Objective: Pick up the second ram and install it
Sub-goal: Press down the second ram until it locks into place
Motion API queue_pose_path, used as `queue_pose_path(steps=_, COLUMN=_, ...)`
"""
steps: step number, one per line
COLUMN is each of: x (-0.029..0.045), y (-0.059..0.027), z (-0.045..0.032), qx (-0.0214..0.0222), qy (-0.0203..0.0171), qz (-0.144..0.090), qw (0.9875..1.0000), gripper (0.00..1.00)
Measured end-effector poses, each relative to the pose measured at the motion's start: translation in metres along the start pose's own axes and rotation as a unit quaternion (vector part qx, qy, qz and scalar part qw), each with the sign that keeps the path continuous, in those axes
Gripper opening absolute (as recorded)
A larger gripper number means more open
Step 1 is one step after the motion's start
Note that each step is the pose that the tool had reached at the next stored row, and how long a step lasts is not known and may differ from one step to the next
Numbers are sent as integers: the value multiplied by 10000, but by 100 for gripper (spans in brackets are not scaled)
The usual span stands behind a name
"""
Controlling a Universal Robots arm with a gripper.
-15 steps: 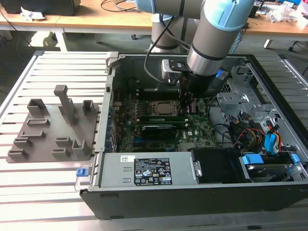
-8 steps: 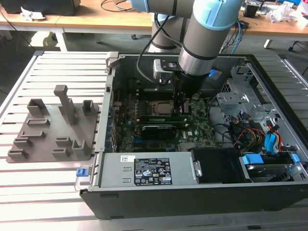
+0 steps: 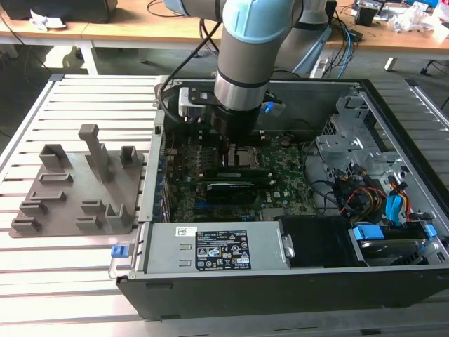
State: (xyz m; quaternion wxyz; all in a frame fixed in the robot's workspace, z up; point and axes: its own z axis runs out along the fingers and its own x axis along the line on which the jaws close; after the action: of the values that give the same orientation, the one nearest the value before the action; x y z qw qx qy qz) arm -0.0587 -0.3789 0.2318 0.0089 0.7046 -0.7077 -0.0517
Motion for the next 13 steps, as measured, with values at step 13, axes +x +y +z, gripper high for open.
queue_pose_path(steps=13, x=-4, y=-332, z=-57, qx=-65, qy=-1, qz=3, qw=10000, gripper=11)
